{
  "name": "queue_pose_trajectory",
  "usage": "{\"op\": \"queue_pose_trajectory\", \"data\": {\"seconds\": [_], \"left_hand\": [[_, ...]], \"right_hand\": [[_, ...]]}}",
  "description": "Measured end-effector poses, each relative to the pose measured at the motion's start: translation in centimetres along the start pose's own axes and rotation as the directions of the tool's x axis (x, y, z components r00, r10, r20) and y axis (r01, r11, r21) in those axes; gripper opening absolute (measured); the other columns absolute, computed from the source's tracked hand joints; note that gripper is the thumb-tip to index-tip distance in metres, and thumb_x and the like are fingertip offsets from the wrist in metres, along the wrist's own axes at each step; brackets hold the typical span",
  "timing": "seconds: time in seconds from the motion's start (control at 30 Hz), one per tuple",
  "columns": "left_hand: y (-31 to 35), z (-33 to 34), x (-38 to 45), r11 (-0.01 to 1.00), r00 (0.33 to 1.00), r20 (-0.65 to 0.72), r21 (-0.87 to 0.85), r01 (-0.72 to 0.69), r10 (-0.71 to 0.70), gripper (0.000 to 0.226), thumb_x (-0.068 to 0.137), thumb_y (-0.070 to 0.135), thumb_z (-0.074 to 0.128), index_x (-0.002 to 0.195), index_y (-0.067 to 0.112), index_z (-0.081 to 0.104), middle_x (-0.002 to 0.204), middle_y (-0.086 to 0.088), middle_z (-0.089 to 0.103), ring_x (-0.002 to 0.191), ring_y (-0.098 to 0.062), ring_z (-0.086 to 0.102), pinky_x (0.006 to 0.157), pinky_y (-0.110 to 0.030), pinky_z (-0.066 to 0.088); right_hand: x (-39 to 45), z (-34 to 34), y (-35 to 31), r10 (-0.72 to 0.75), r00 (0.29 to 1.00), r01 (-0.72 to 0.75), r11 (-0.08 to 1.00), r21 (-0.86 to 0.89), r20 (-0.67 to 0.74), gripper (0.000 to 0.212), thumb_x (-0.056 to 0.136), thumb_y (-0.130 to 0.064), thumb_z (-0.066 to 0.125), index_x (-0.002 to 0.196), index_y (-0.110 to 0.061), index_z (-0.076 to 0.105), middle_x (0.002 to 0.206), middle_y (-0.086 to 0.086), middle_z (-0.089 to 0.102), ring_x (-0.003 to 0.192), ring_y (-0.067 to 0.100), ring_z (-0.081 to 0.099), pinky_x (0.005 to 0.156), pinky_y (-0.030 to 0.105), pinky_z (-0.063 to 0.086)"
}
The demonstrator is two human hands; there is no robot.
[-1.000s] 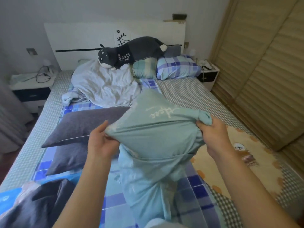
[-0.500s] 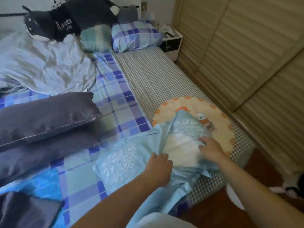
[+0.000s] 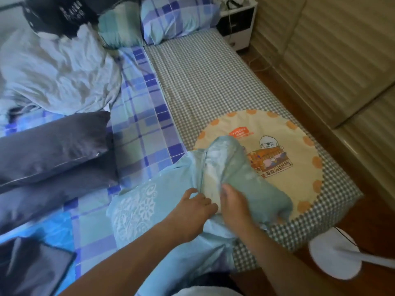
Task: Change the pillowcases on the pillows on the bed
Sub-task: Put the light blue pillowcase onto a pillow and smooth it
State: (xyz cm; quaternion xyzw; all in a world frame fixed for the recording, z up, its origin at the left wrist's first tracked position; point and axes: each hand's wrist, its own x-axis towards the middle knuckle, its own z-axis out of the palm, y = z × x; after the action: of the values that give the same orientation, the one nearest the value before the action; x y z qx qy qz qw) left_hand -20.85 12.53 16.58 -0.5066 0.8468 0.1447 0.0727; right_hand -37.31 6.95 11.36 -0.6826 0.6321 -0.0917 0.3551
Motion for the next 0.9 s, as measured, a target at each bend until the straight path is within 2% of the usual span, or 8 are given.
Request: {"op": "queue_pose_trajectory", "data": {"seconds": [0.07,0.13,0.27,0.37,0.5,0.6,0.8,0.9], "left_hand": [[-0.7,-1.1,0.1,0.991,0.996,-0.011,-0.104,-0.087,0.087,0.030,0.077,0.008,0.058,0.094,0.031,0.056,0.091,0.010,0.061,0.088,-0.016,0.058,0.096,-0.038,0.041],[0.2,-1.2,-0.6,0.958,0.977,0.001,-0.198,-0.210,0.215,0.021,0.077,0.012,0.064,0.088,0.029,0.060,0.088,0.008,0.062,0.082,-0.018,0.058,0.081,-0.035,0.045],[3.9,-1.0,0.3,0.877,0.934,-0.074,-0.327,-0.353,0.348,0.009,0.077,0.013,0.067,0.083,0.019,0.064,0.084,0.001,0.063,0.084,-0.023,0.055,0.081,-0.034,0.041],[2.5,-1.8,3.9,0.908,0.965,0.008,-0.340,-0.244,0.263,0.010,0.081,0.021,0.066,0.091,0.023,0.068,0.093,0.005,0.069,0.091,-0.019,0.061,0.087,-0.032,0.043],[-1.5,-2.2,8.1,0.998,0.905,0.425,0.039,-0.057,0.035,0.031,0.099,0.050,0.040,0.111,0.028,0.059,0.106,0.004,0.071,0.095,-0.023,0.065,0.100,-0.042,0.033],[-5.2,-1.6,11.1,0.951,0.941,0.333,0.305,-0.053,-0.054,0.026,0.096,0.024,0.049,0.121,0.019,0.051,0.108,-0.004,0.069,0.092,-0.030,0.067,0.099,-0.042,0.035],[-7.4,-1.8,17.8,0.908,0.924,0.375,0.408,-0.093,-0.073,0.061,0.097,0.018,0.057,0.150,0.023,0.027,0.135,-0.006,0.047,0.096,-0.031,0.066,0.069,-0.038,0.045],[-7.5,-0.7,19.5,0.880,0.911,0.412,0.430,-0.201,0.007,0.061,0.099,0.018,0.053,0.152,0.025,0.025,0.140,-0.006,0.044,0.088,-0.032,0.067,0.065,-0.038,0.042]], "right_hand": [[-1.2,1.9,-0.7,-0.156,0.810,0.197,0.980,-0.012,0.565,0.024,0.101,-0.004,0.044,0.115,0.000,0.063,0.107,0.010,0.065,0.102,0.020,0.061,0.086,0.026,0.044],[-0.9,2.9,0.8,-0.159,0.735,0.090,0.986,0.138,0.659,0.020,0.096,-0.002,0.050,0.103,-0.003,0.069,0.106,0.011,0.069,0.100,0.017,0.061,0.084,0.030,0.050],[1.3,2.3,1.5,-0.093,0.826,-0.161,0.906,0.391,0.555,0.021,0.095,-0.003,0.055,0.112,-0.002,0.067,0.102,0.009,0.069,0.096,0.017,0.060,0.078,0.023,0.048],[0.6,2.2,2.5,-0.071,0.853,-0.154,0.912,0.380,0.517,0.024,0.094,-0.012,0.061,0.117,-0.013,0.069,0.105,-0.001,0.071,0.103,0.014,0.063,0.087,0.030,0.048],[-0.1,1.9,5.6,0.030,0.893,-0.230,0.888,0.398,0.449,0.016,0.095,-0.021,0.062,0.106,-0.027,0.071,0.105,-0.005,0.073,0.104,0.015,0.067,0.092,0.029,0.053],[-0.9,-0.2,6.7,0.086,0.900,-0.259,0.895,0.364,0.428,0.014,0.100,-0.027,0.056,0.088,-0.024,0.061,0.085,-0.005,0.065,0.080,0.009,0.060,0.068,0.016,0.044],[-3.2,-0.1,11.3,0.250,0.968,-0.244,0.945,0.218,0.001,0.008,0.096,-0.019,0.060,0.087,-0.017,0.061,0.086,0.000,0.066,0.084,0.022,0.063,0.076,0.038,0.050],[-2.9,1.3,10.3,0.169,0.982,-0.178,0.979,0.099,0.088,0.019,0.085,-0.027,0.071,0.099,-0.024,0.060,0.100,-0.006,0.065,0.095,0.018,0.063,0.083,0.038,0.051]]}}
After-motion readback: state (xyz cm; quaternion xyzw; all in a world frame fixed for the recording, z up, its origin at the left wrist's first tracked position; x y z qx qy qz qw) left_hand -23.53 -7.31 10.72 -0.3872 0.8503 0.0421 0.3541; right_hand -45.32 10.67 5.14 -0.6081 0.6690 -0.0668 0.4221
